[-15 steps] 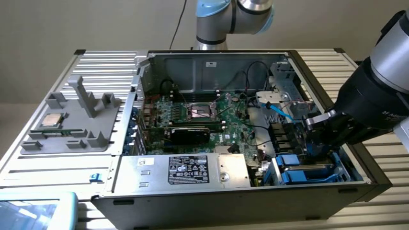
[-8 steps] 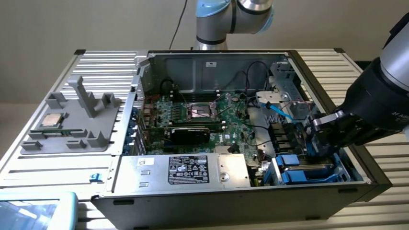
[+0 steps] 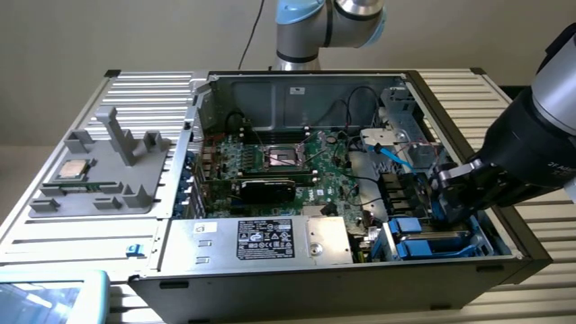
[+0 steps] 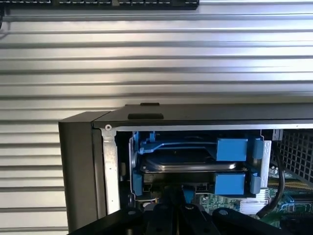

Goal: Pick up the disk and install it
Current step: 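Insert the second disk wire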

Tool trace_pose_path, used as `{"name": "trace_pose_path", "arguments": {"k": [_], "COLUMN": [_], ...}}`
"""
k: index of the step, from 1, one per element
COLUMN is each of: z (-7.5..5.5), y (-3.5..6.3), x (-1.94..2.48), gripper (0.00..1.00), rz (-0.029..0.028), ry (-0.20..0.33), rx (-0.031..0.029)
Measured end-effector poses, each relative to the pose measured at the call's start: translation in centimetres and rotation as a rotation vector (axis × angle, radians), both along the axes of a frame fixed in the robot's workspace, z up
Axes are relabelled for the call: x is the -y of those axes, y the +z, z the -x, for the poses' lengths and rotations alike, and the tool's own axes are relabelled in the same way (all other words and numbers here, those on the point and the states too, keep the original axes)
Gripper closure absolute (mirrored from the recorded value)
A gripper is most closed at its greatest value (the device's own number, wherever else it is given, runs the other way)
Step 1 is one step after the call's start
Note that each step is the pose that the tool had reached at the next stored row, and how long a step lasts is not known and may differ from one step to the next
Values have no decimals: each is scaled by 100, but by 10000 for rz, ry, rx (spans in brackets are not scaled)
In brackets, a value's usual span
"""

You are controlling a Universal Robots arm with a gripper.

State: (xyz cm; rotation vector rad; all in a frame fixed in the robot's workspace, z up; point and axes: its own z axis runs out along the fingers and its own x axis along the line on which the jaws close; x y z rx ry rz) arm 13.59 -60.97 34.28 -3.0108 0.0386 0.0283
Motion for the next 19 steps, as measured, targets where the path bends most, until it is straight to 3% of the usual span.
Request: {"name": "trace_pose_path", "arguments": {"k": [13, 19], "z": [-1, -1], "y": [-61, 186], "x": [0, 0], "gripper": [89, 89], "rz": [1, 0], "ry": [0, -1], "rx": [-37, -56]}}
